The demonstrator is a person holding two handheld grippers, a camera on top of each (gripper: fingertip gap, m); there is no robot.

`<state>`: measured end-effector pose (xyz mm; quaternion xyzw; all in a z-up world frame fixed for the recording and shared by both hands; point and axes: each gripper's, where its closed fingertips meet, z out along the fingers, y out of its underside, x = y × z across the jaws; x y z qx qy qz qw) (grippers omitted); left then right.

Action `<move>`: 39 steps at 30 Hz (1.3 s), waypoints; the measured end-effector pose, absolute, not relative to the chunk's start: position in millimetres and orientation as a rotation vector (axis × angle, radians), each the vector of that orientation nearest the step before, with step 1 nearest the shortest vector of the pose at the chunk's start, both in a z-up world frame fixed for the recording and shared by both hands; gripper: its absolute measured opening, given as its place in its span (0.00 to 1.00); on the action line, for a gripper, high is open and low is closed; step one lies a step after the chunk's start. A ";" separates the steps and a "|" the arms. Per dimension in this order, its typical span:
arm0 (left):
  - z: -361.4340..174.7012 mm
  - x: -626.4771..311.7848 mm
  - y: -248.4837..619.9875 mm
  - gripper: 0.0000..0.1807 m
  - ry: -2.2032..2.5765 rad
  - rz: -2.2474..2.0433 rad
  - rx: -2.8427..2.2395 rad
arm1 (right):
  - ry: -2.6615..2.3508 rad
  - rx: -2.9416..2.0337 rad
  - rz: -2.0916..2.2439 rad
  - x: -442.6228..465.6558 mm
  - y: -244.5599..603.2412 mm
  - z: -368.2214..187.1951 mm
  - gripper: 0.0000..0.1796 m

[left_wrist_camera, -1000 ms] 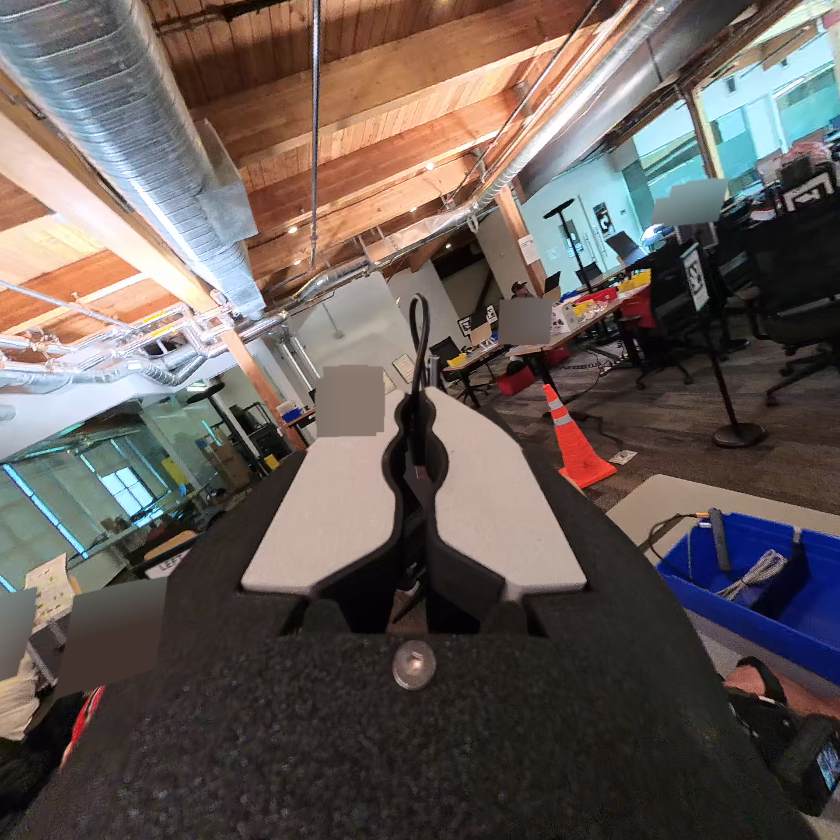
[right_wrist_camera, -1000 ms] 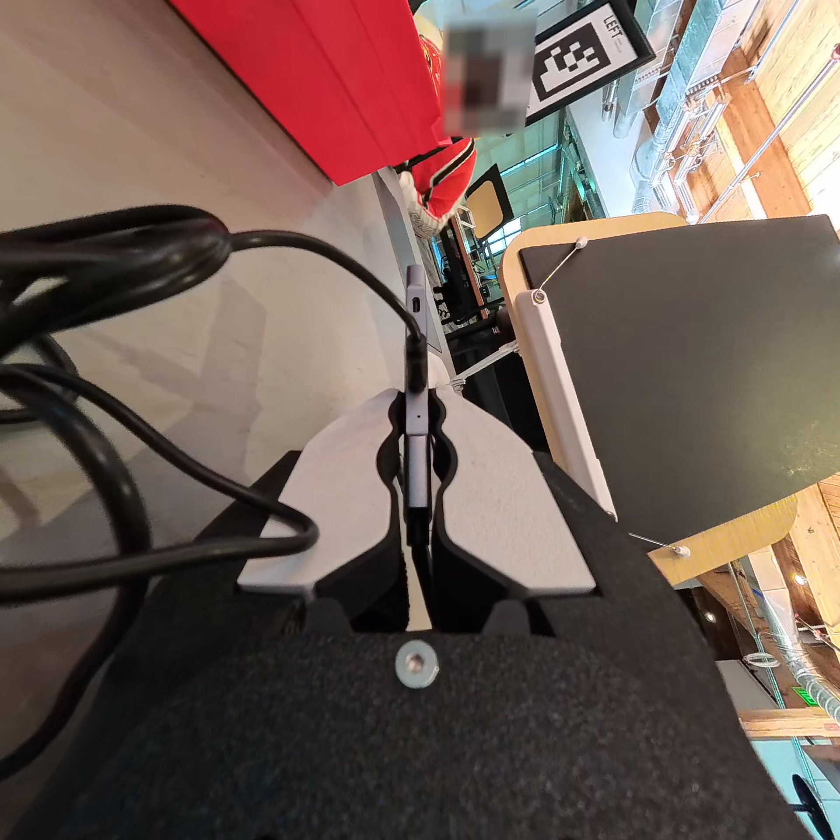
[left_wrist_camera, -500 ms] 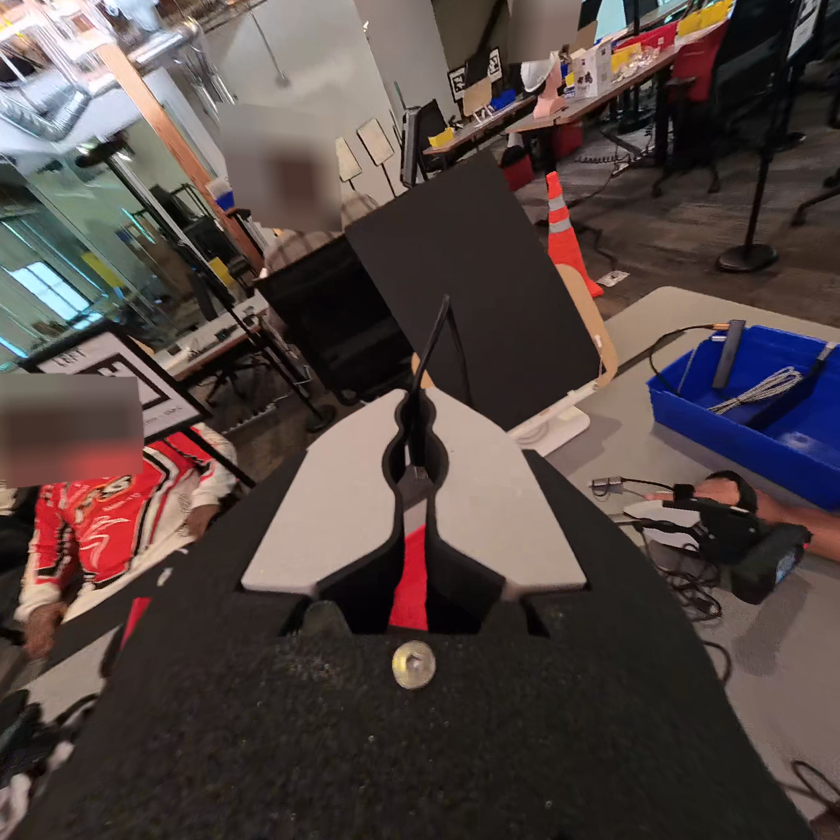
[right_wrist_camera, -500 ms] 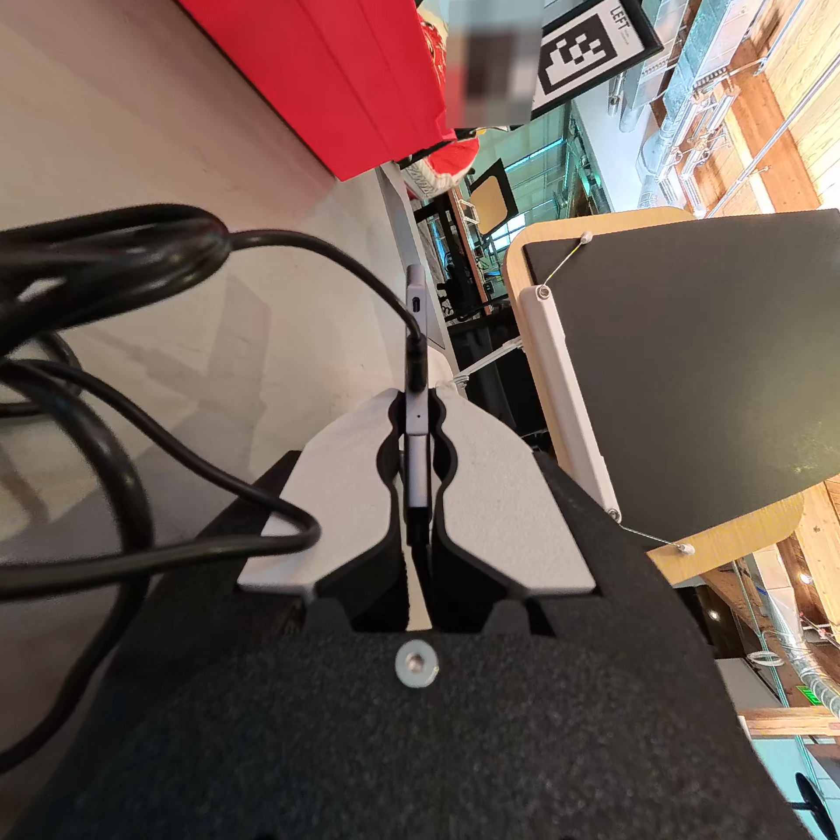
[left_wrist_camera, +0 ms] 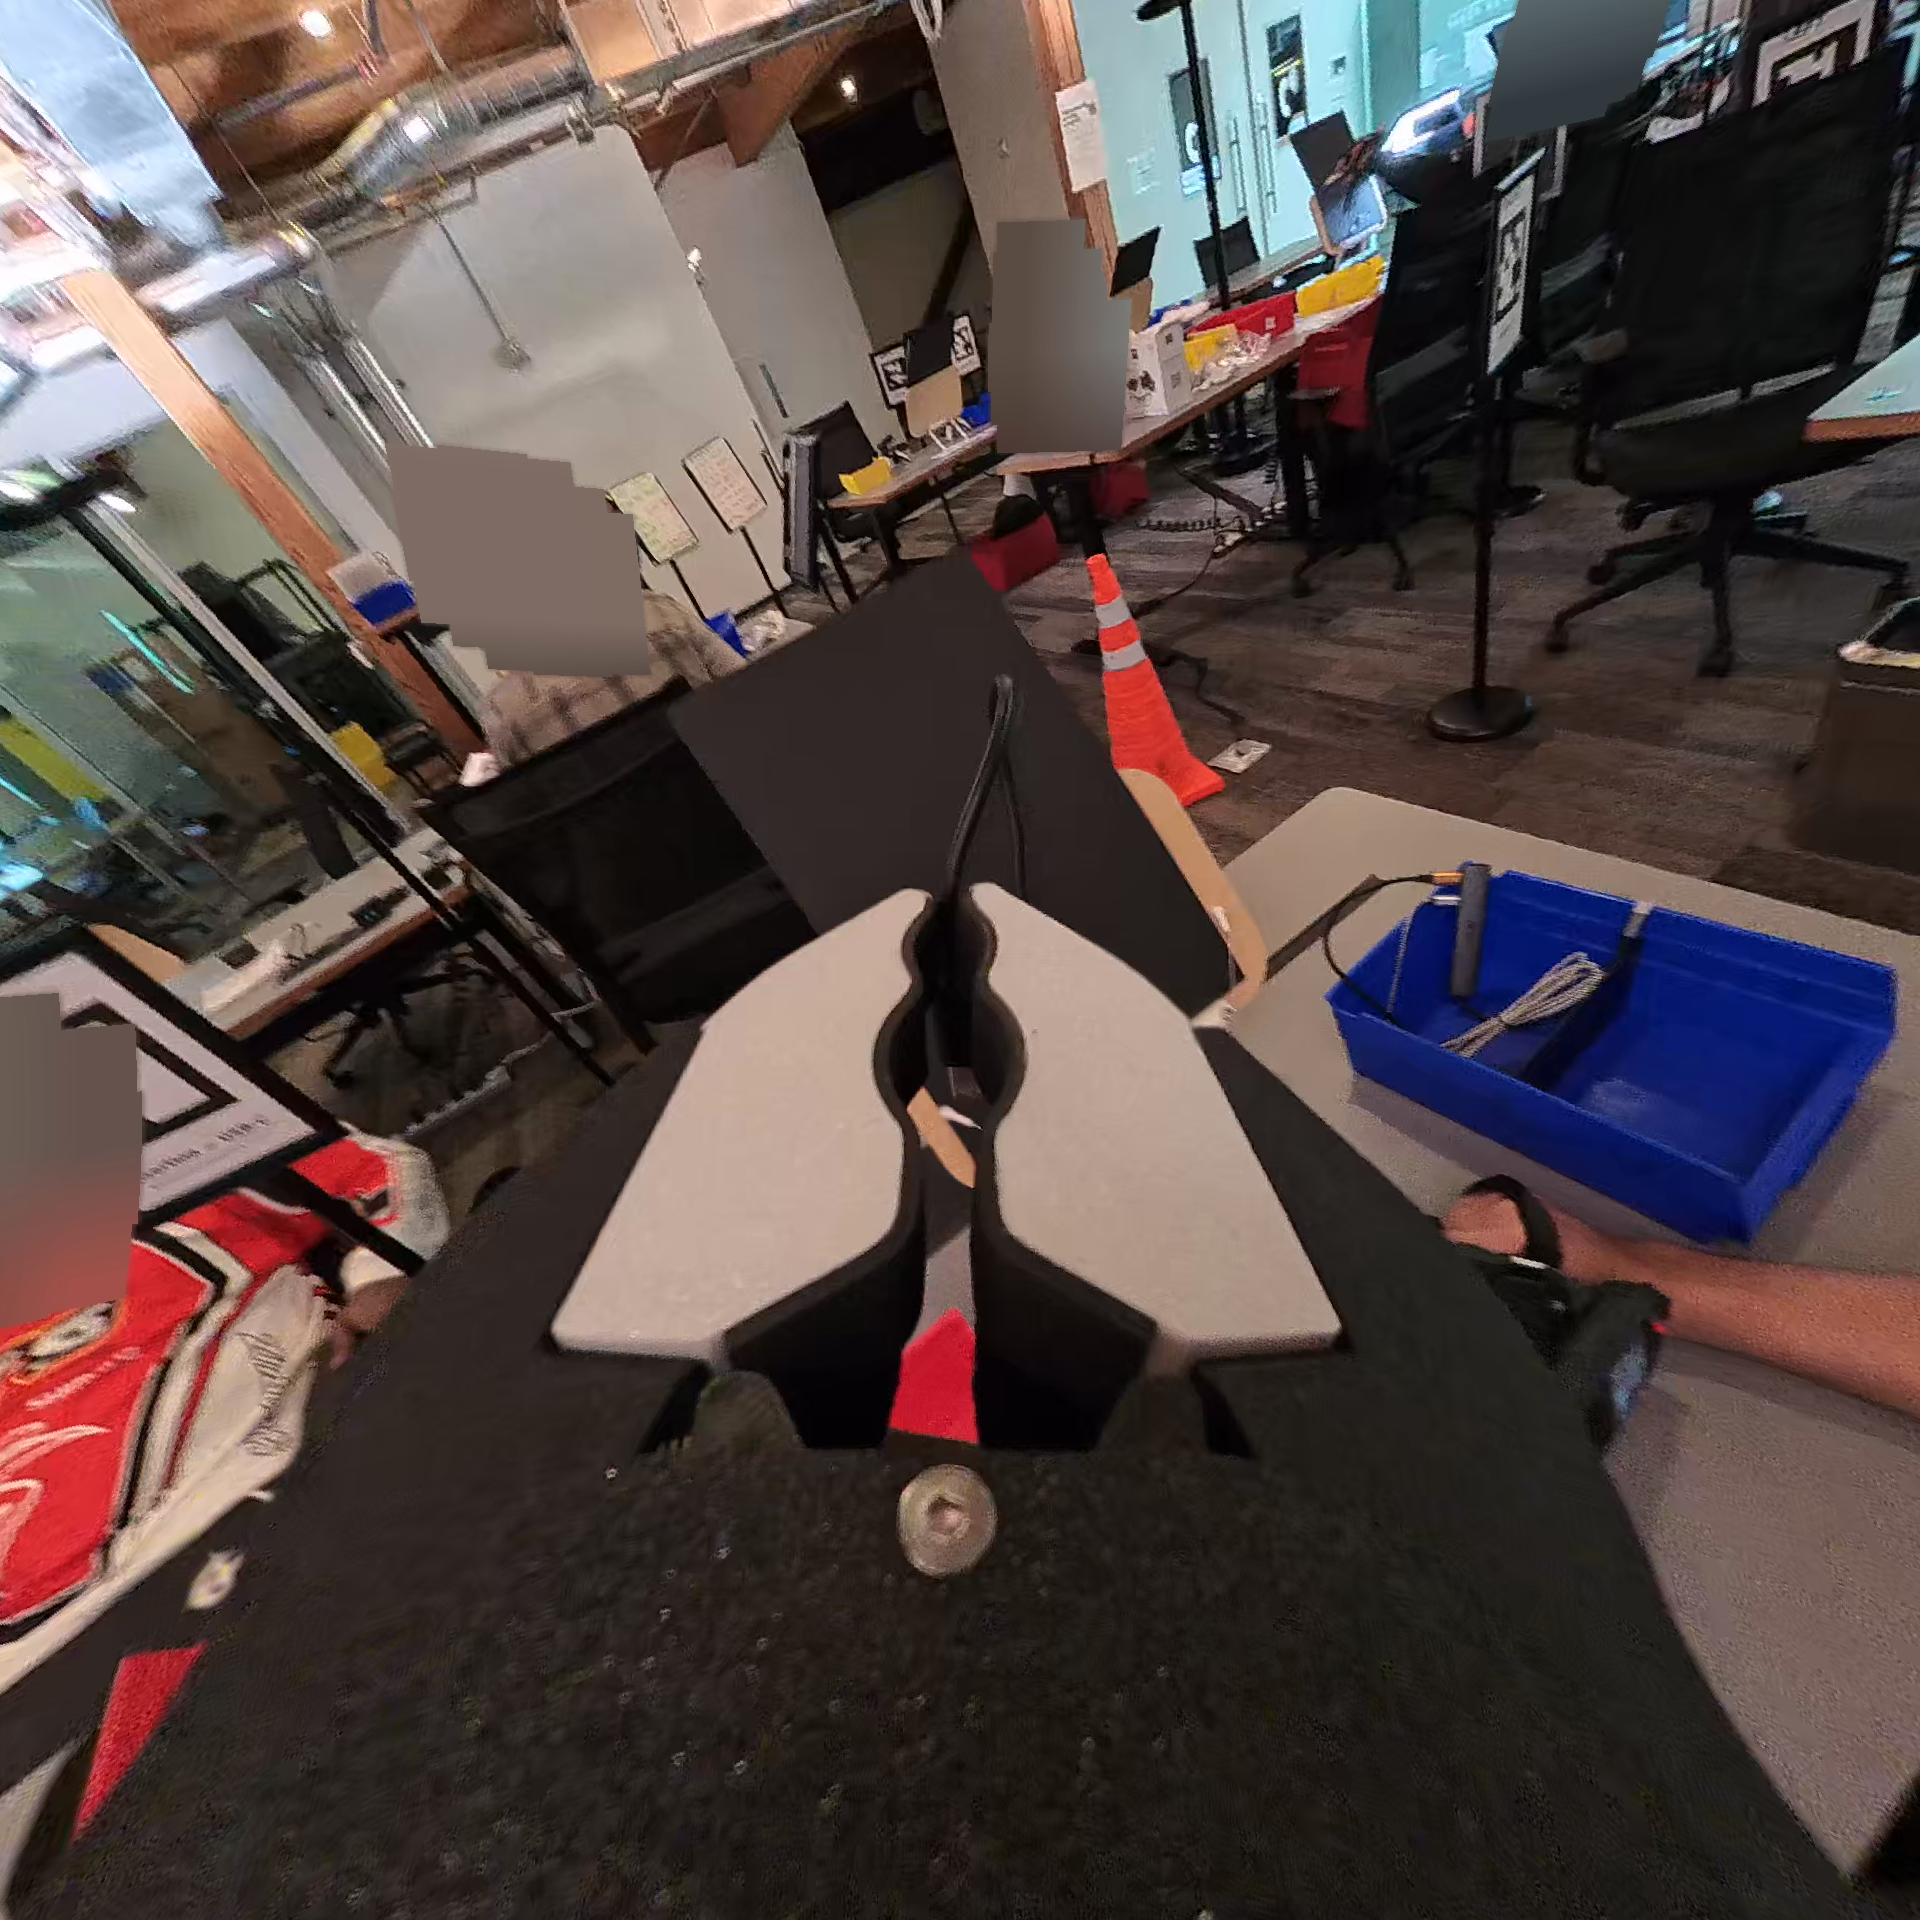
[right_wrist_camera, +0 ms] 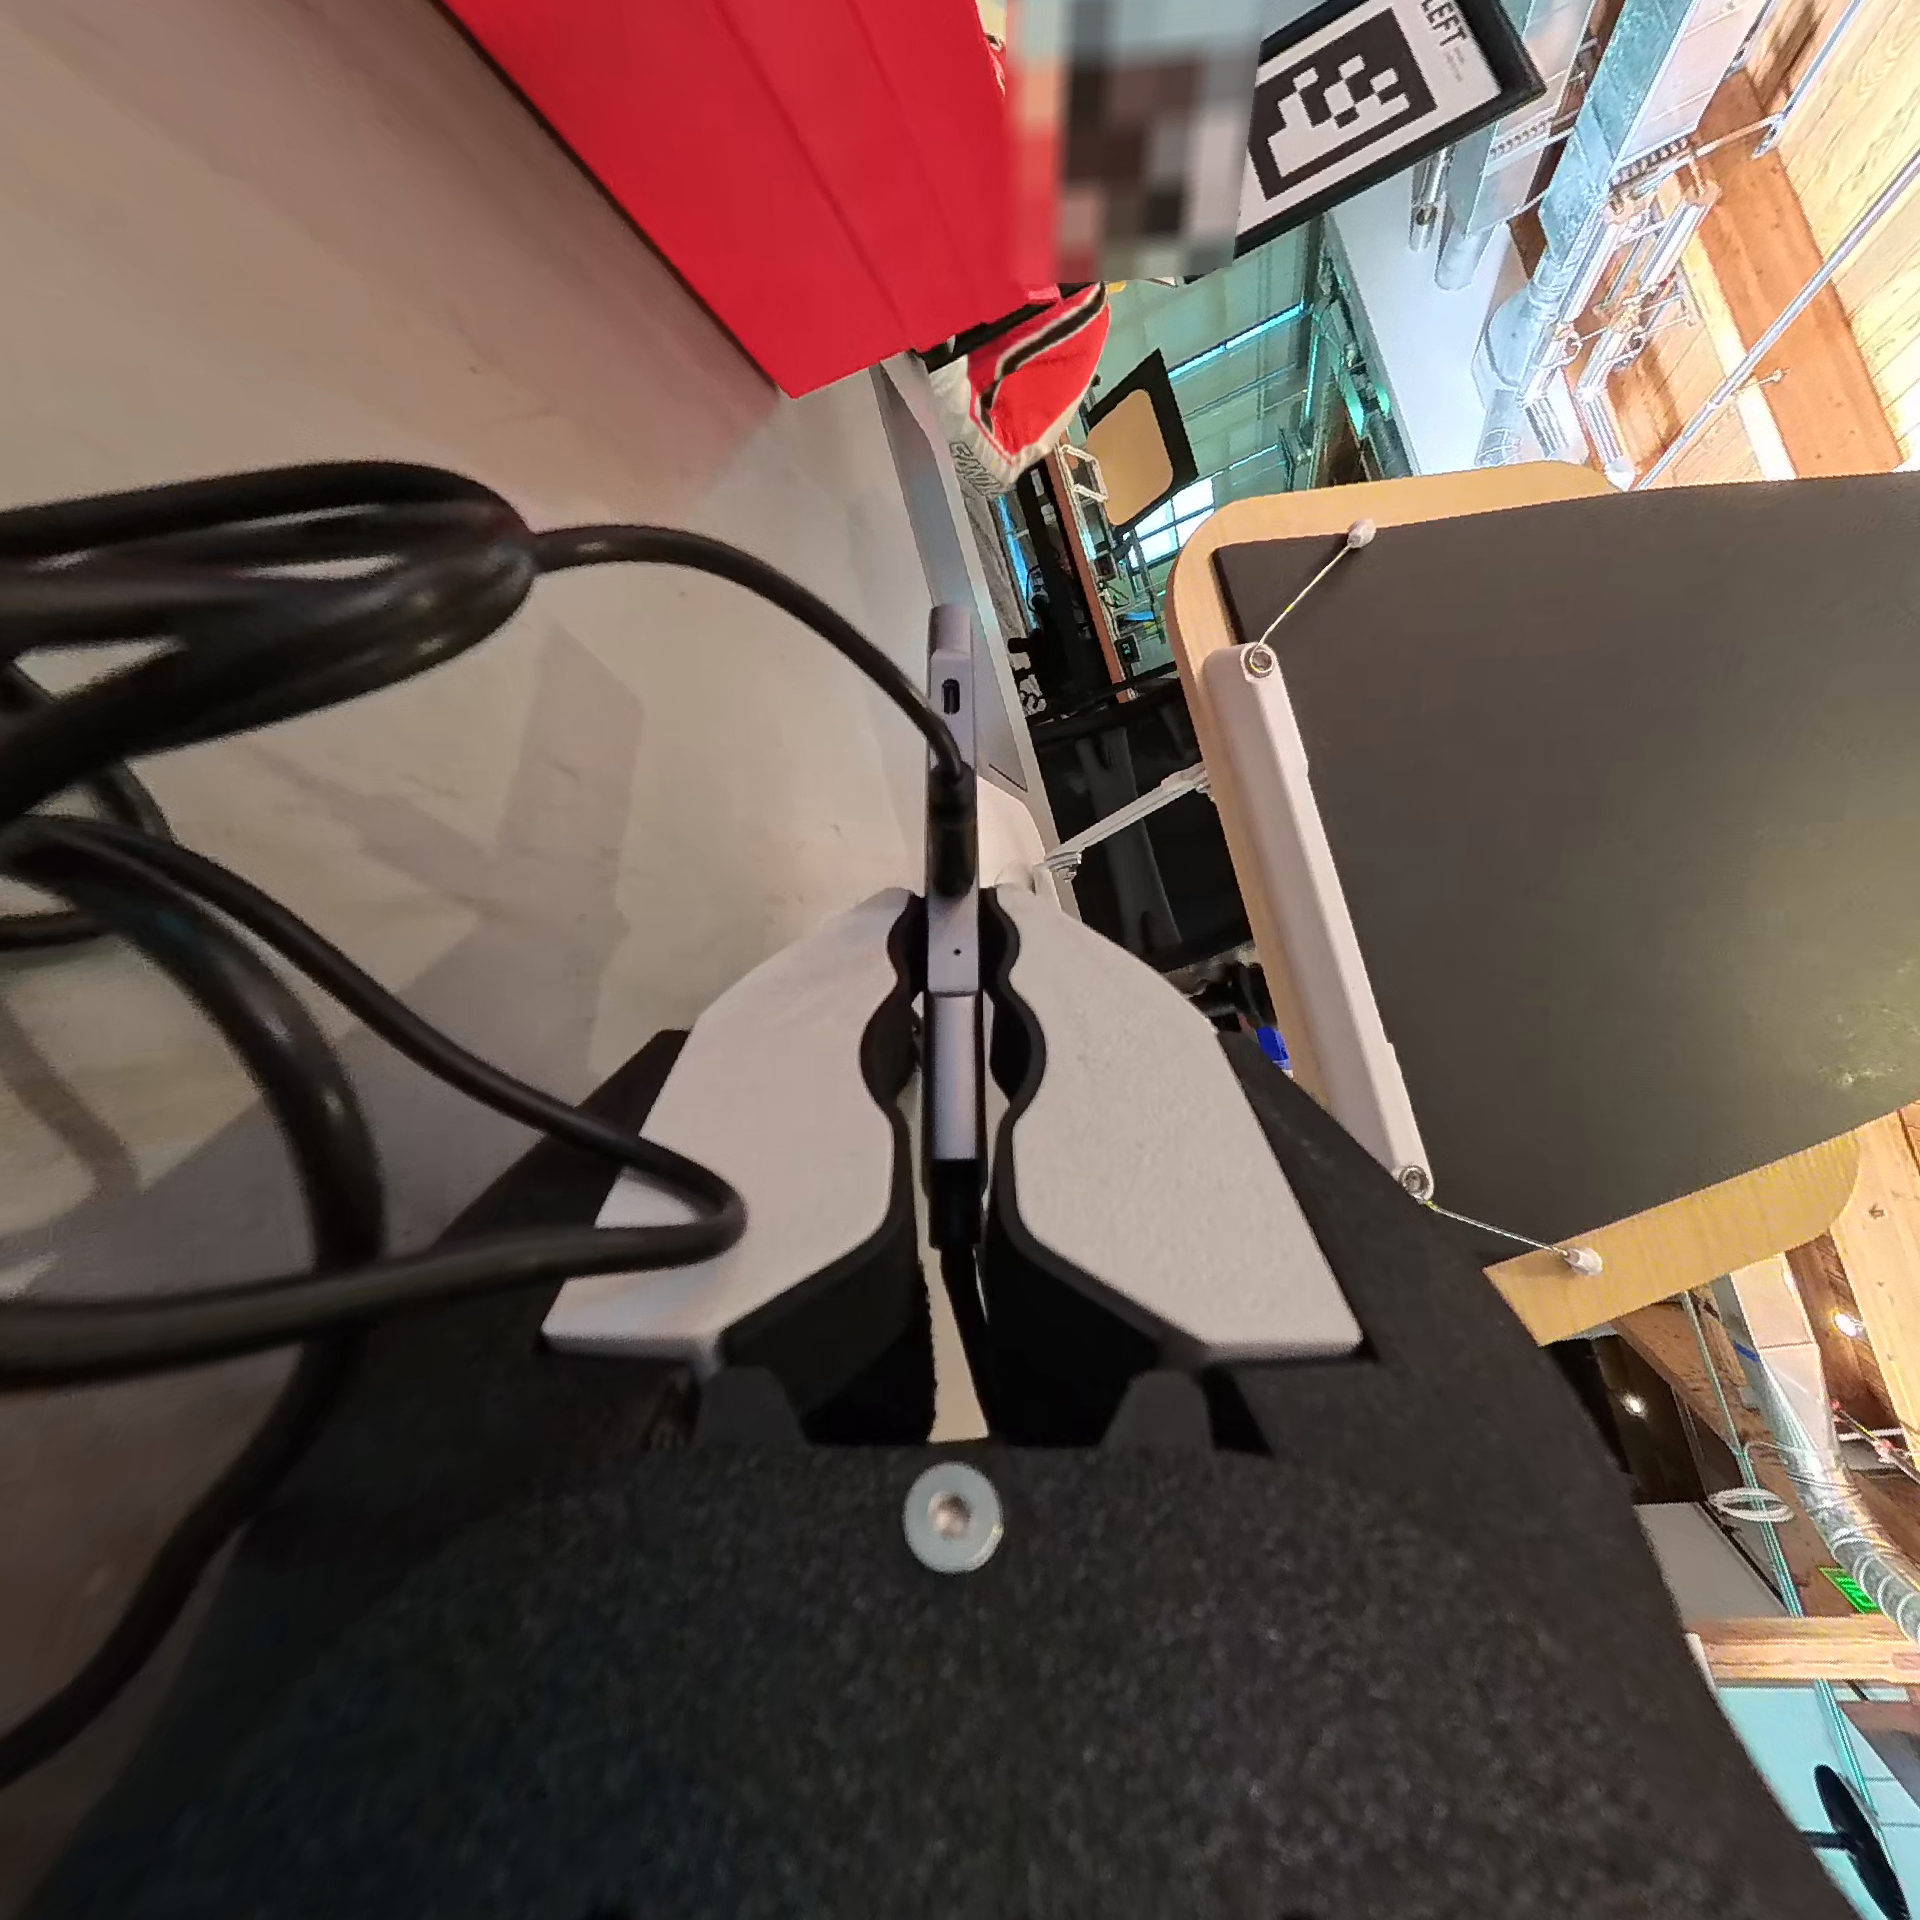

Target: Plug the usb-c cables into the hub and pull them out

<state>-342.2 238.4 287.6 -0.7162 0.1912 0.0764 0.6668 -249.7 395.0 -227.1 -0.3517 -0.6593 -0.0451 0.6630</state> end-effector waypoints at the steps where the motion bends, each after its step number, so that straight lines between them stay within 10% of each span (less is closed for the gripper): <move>1: 294.7 -342.4 238.8 0.01 0.434 0.201 -1.596 | -1.491 -0.795 -0.103 -249.6 395.0 -227.3 0.05; 12: 402.6 -338.4 246.9 0.01 0.400 0.180 -1.494 | -1.499 -0.802 -0.104 -250.1 396.2 -229.2 0.05; 17: 372.9 -332.3 259.1 0.01 0.439 0.209 -1.576 | -1.497 -0.805 -0.099 -249.8 396.0 -228.9 0.05; 29: 48.6 -302.0 233.3 0.01 0.489 -0.223 -2.038 | -1.472 -0.849 -0.071 -247.2 401.6 -225.7 0.05; 39: -168.1 -255.5 181.3 0.01 -0.386 -0.682 -1.930 | -1.490 -0.851 -0.096 -248.8 402.7 -229.7 0.05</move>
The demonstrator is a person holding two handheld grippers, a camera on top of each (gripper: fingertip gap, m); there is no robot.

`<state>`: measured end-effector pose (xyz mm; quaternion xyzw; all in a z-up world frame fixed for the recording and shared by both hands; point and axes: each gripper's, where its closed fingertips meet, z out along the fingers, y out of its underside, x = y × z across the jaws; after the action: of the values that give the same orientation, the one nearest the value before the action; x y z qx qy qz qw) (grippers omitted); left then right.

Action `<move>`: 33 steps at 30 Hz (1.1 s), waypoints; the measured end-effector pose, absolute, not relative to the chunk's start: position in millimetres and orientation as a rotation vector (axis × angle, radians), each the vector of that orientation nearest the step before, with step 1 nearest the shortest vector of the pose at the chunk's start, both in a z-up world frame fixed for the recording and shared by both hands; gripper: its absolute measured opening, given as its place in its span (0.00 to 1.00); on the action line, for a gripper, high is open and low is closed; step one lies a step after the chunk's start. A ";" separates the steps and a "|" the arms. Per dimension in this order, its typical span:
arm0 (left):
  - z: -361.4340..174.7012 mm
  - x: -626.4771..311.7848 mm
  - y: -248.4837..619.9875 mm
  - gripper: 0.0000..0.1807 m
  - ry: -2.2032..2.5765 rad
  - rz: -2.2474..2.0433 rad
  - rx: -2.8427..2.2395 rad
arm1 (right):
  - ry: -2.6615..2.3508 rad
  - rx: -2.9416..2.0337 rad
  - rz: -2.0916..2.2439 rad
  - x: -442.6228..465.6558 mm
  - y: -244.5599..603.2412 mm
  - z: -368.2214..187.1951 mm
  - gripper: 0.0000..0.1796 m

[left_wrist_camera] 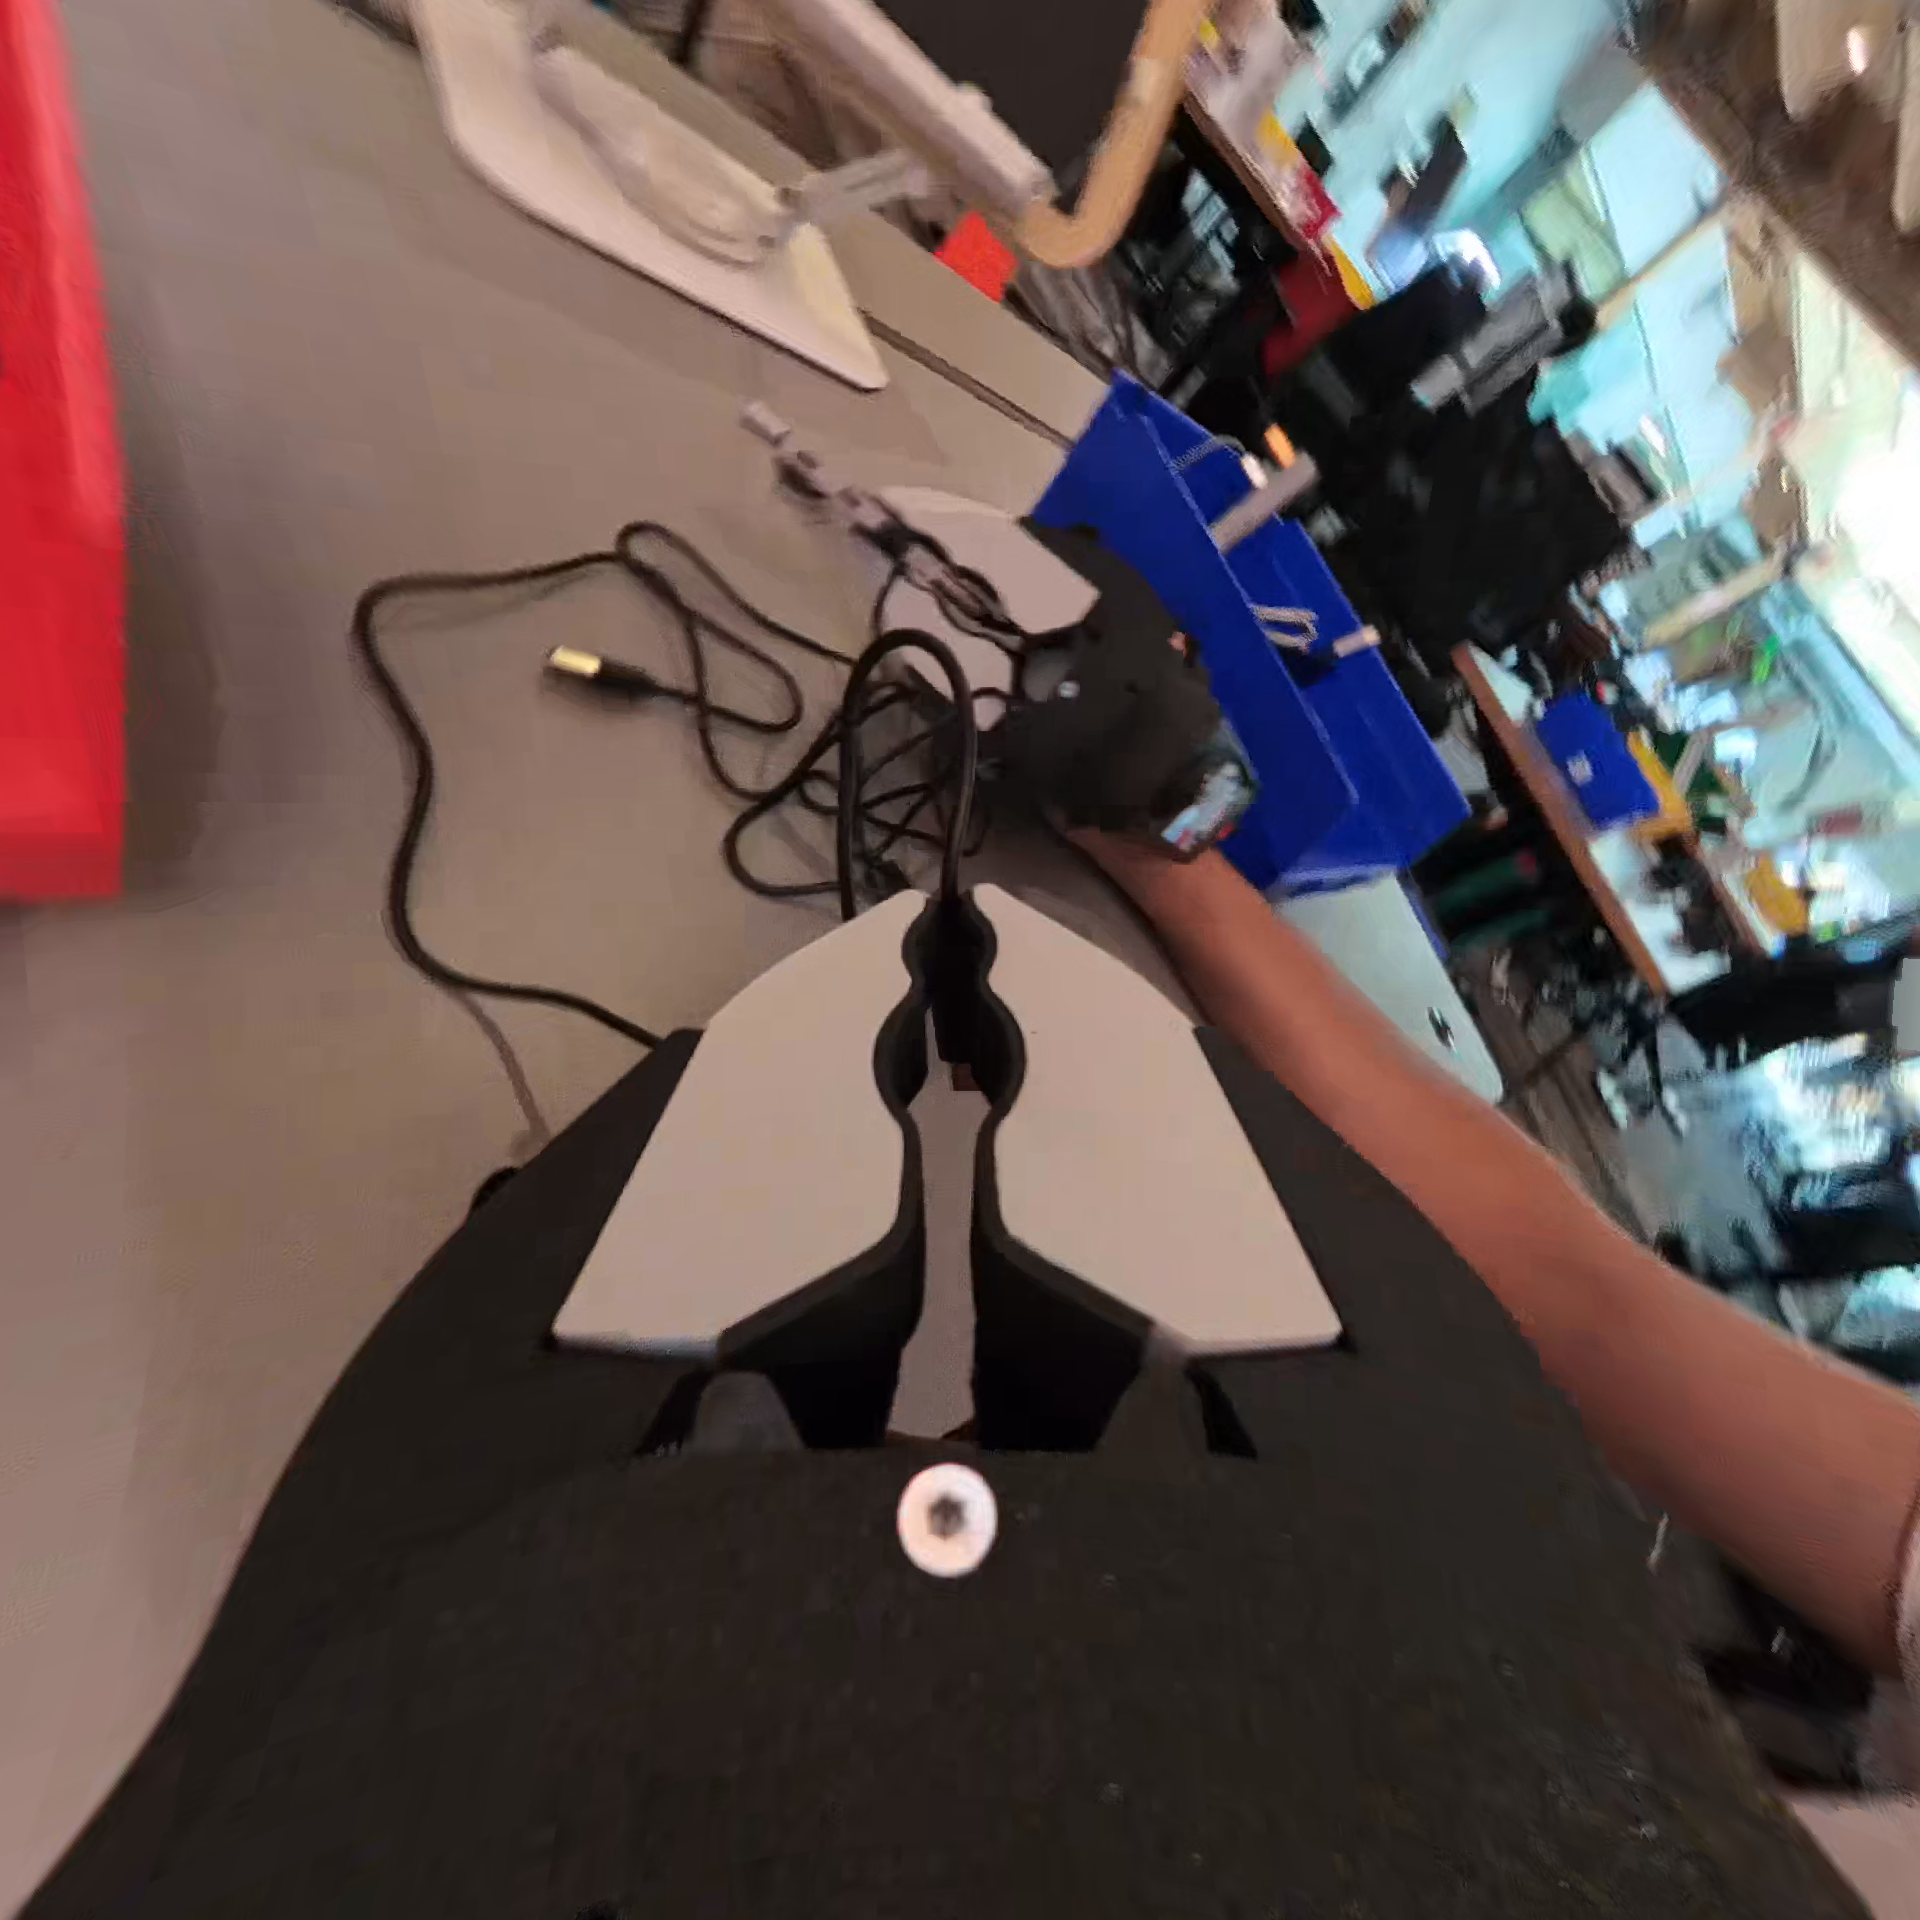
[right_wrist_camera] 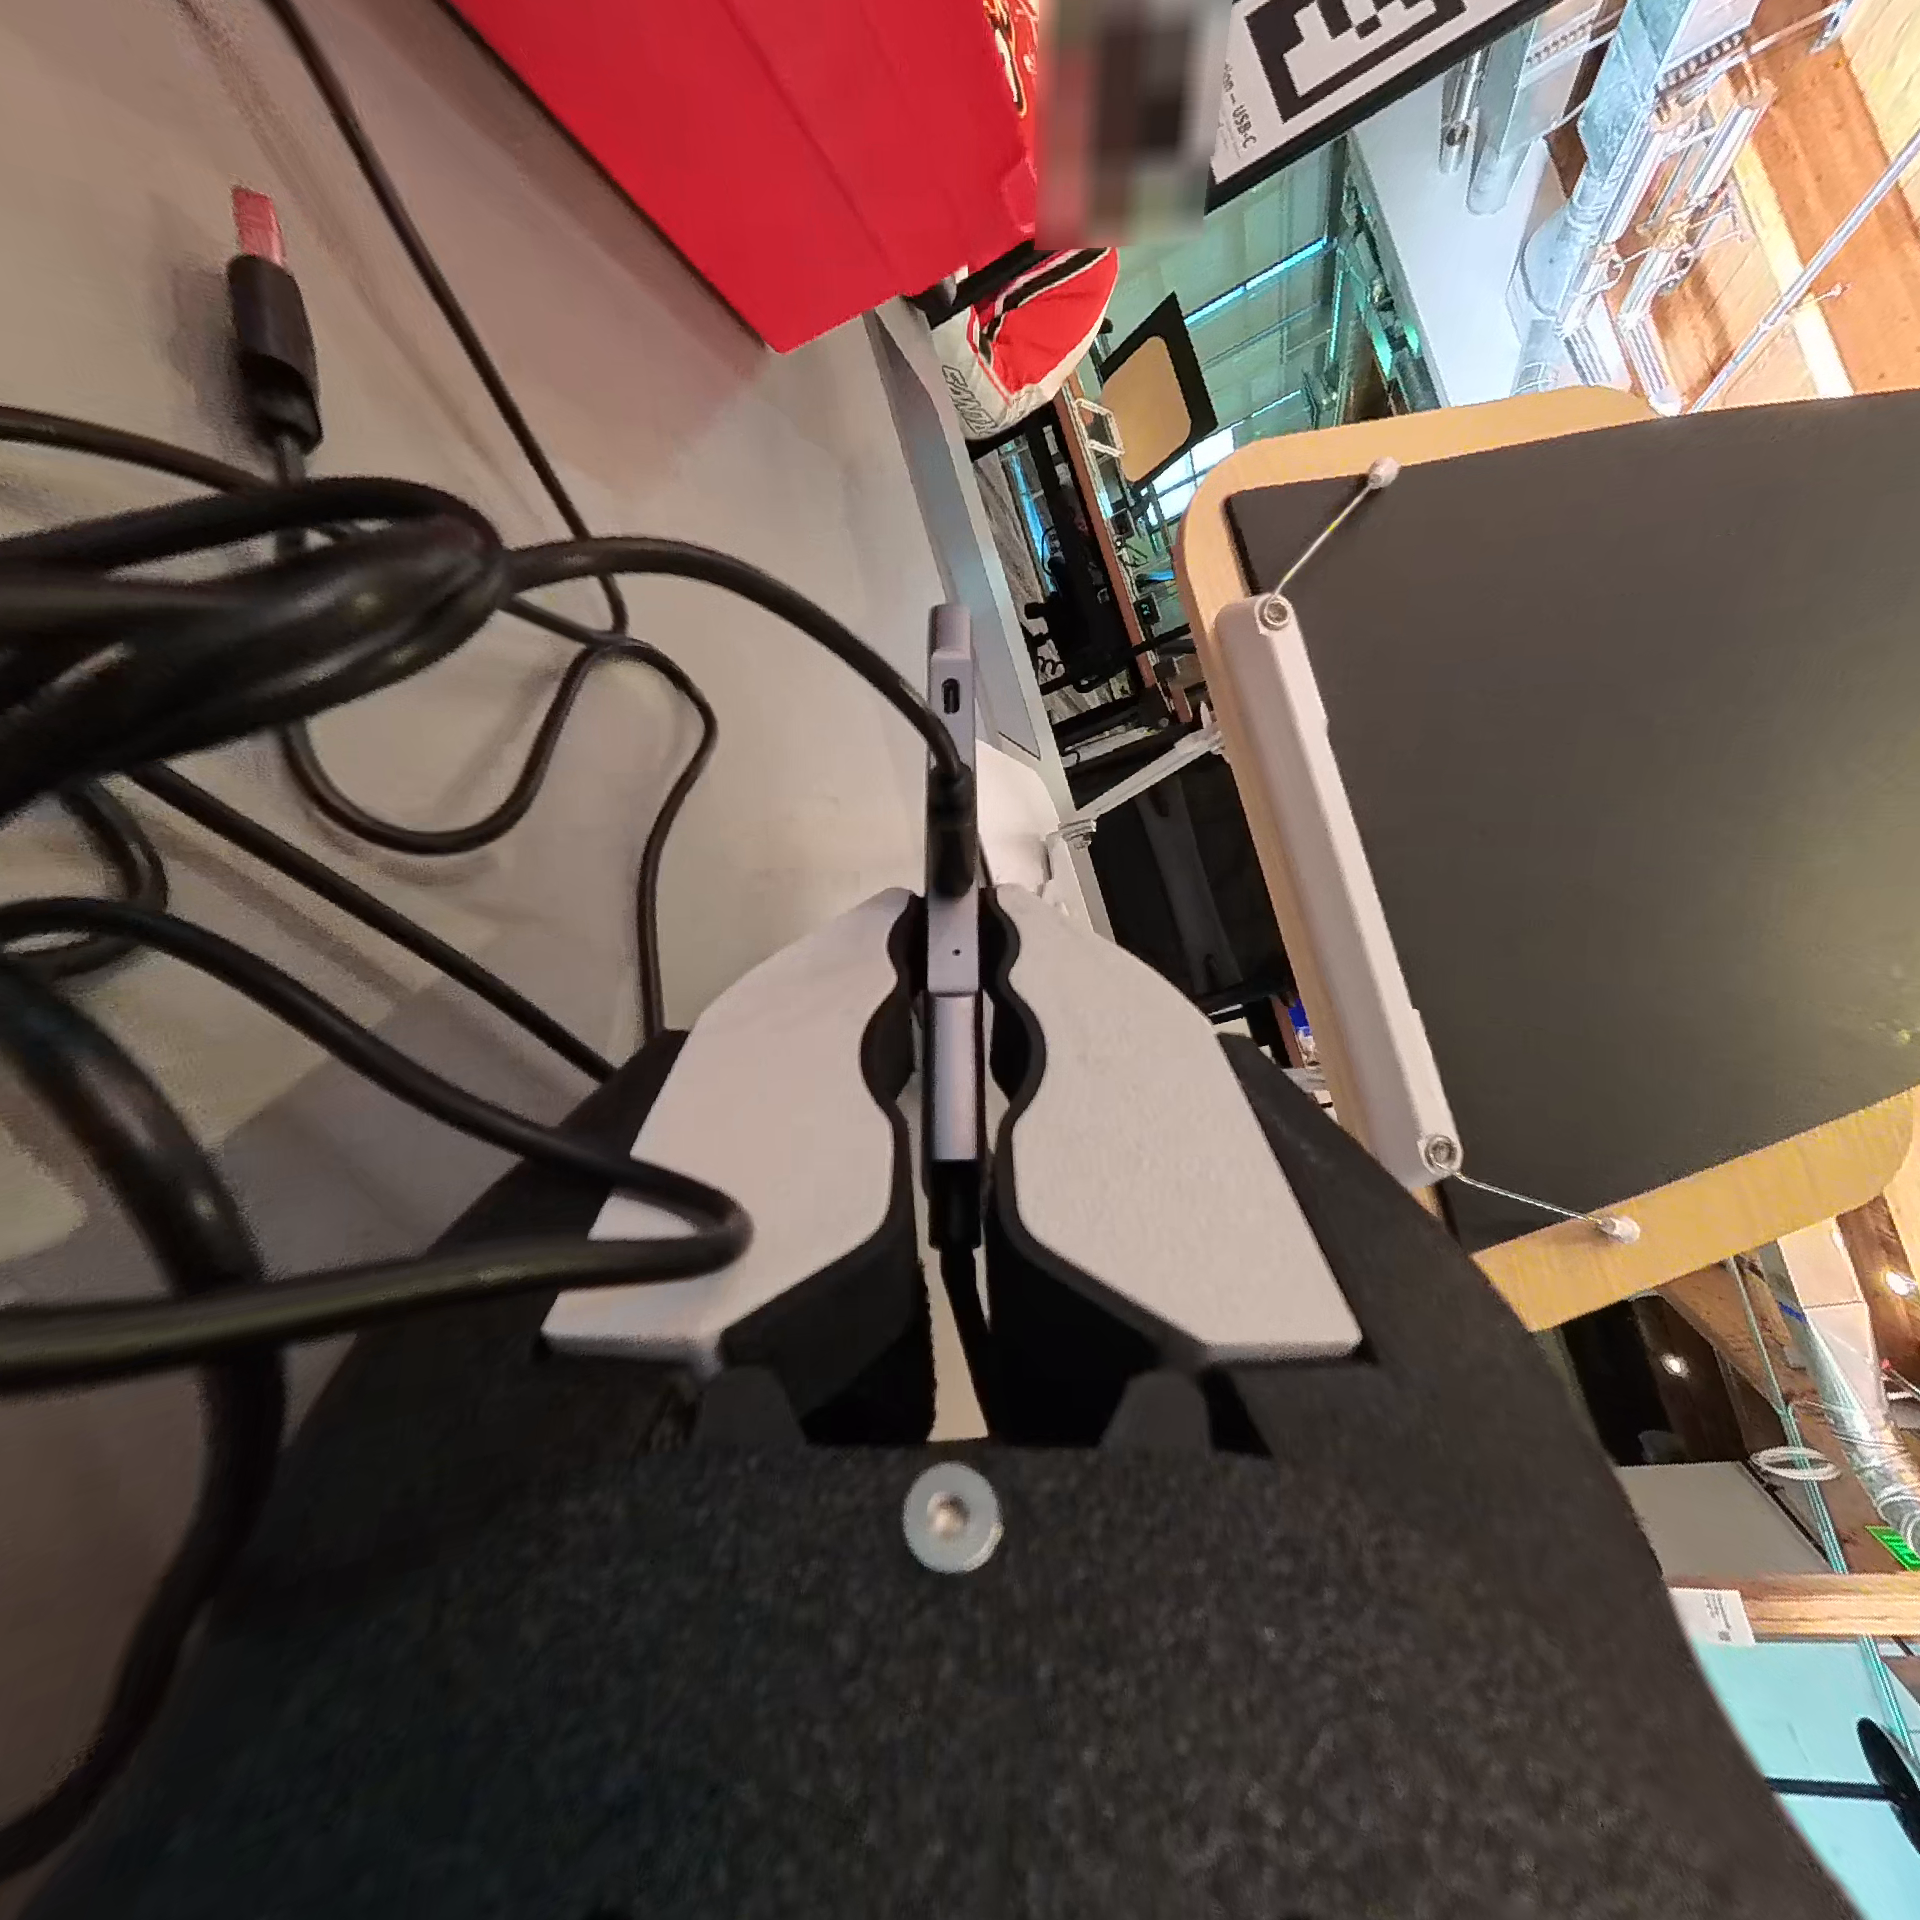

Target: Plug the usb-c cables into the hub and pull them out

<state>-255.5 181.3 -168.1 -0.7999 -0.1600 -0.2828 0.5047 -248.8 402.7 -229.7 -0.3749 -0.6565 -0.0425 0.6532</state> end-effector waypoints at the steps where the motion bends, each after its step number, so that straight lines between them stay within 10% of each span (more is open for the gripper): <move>1: -179.1 -257.2 182.1 0.01 -0.446 -0.680 -1.923 | -1.492 -0.850 -0.098 -248.9 402.5 -230.3 0.05; 11: -269.0 -189.2 188.6 0.04 0.027 -0.488 -2.376 | -1.496 -0.858 -0.096 -247.3 403.3 -231.1 0.05; 33: -236.8 -150.3 190.2 0.16 1.953 -0.516 -1.720 | -1.536 -0.862 -0.084 -249.4 403.8 -237.9 0.05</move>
<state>-150.3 190.2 -236.8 -0.6291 0.7142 -0.1888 0.2420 -249.4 403.8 -237.9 -0.3772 -0.6722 -0.0368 0.6360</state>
